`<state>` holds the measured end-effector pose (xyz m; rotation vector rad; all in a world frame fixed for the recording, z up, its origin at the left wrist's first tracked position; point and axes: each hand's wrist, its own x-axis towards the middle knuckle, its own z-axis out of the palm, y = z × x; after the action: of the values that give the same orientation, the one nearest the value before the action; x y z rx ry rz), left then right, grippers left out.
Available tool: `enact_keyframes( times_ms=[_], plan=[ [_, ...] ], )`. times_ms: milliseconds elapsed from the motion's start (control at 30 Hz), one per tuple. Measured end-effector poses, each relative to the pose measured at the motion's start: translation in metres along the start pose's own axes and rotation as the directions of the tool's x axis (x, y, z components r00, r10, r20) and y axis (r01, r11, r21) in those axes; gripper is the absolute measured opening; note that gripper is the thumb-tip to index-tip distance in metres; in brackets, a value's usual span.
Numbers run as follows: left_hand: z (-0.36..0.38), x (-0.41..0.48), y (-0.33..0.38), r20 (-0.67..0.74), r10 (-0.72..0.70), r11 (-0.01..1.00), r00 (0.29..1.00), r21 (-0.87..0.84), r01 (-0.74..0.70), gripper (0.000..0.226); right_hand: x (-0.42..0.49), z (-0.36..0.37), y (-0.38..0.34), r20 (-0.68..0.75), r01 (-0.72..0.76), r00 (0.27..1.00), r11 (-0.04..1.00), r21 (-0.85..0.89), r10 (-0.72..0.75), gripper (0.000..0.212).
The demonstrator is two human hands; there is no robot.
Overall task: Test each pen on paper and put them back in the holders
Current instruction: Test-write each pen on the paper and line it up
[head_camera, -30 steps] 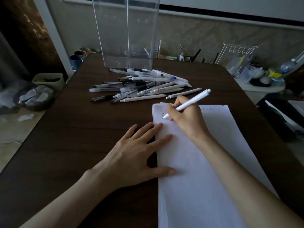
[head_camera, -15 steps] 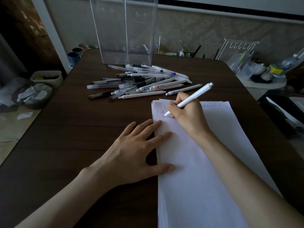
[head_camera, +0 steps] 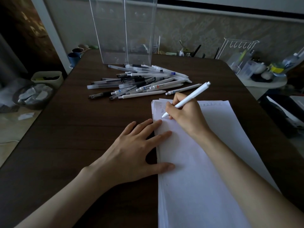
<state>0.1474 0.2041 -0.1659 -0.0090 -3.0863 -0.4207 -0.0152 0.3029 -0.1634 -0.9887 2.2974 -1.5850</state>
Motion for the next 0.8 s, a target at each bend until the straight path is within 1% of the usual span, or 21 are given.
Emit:
enact_keyframes(
  times_ms=[100, 167, 233, 300, 333, 400, 433, 467, 500, 533, 567, 633, 700, 800],
  plan=[
    [0.001, 0.000, 0.000, -0.014, 0.005, 1.000, 1.000, -0.002, -0.005, 0.084, 0.000, 0.000, -0.001, -0.035, -0.014, 0.999, 1.000, -0.017, 0.013, 0.023],
    [0.001, 0.000, 0.000, -0.028, 0.012, 1.000, 1.000, -0.016, -0.012, 0.084, 0.000, 0.000, -0.003, -0.056, -0.002, 0.998, 1.000, -0.017, 0.001, 0.027],
    [-0.001, 0.000, -0.001, -0.061, 0.021, 0.999, 0.998, -0.031, -0.023, 0.081, -0.001, 0.001, -0.005, -0.063, 0.009, 0.998, 0.998, 0.054, -0.006, 0.031],
    [-0.002, 0.000, -0.003, -0.144, 0.005, 0.997, 0.990, -0.073, -0.016, 0.077, -0.002, 0.000, -0.007, -0.062, 0.012, 0.998, 0.987, 0.158, -0.002, 0.029],
    [-0.004, 0.001, -0.005, -0.183, -0.022, 0.995, 0.983, -0.096, 0.004, 0.075, -0.002, 0.000, -0.007, -0.053, 0.018, 0.999, 0.986, 0.168, -0.009, 0.025],
    [-0.007, 0.003, -0.011, -0.234, -0.093, 0.986, 0.968, -0.160, 0.056, 0.076, -0.002, -0.001, -0.003, -0.006, 0.042, 0.999, 0.993, 0.108, -0.041, 0.007],
    [-0.009, 0.004, -0.015, -0.245, -0.120, 0.977, 0.962, -0.202, 0.071, 0.078, -0.002, -0.002, -0.002, 0.028, 0.059, 0.998, 0.995, 0.076, -0.061, 0.012],
    [-0.009, 0.005, -0.018, -0.248, -0.130, 0.968, 0.960, -0.242, 0.068, 0.081, -0.002, -0.002, -0.002, 0.066, 0.083, 0.994, 0.995, 0.061, -0.087, 0.026],
    [-0.010, 0.005, -0.020, -0.245, -0.118, 0.960, 0.962, -0.275, 0.048, 0.082, -0.003, -0.003, -0.004, 0.098, 0.096, 0.990, 0.993, 0.064, -0.102, 0.037],
    [-0.009, 0.005, -0.022, -0.236, -0.092, 0.955, 0.967, -0.295, 0.019, 0.082, -0.003, -0.004, -0.006, 0.129, 0.086, 0.987, 0.993, 0.083, -0.096, 0.043],
    [-0.009, 0.005, -0.023, -0.224, -0.063, 0.953, 0.973, -0.302, -0.008, 0.080, -0.004, -0.005, -0.008, 0.155, 0.065, 0.985, 0.992, 0.108, -0.082, 0.045],
    [-0.008, 0.004, -0.024, -0.216, -0.015, 0.957, 0.976, -0.286, -0.049, 0.074, -0.004, -0.006, -0.010, 0.202, 0.025, 0.978, 0.987, 0.160, -0.057, 0.041],
    [-0.007, 0.005, -0.025, -0.241, 0.015, 0.962, 0.970, -0.263, -0.080, 0.070, -0.006, -0.006, -0.012, 0.247, 0.026, 0.967, 0.986, 0.163, -0.066, 0.036],
    [-0.006, 0.005, -0.026, -0.296, 0.035, 0.962, 0.954, -0.250, -0.112, 0.061, -0.008, -0.006, -0.014, 0.298, 0.055, 0.950, 0.988, 0.147, -0.097, 0.037]
  ],
)
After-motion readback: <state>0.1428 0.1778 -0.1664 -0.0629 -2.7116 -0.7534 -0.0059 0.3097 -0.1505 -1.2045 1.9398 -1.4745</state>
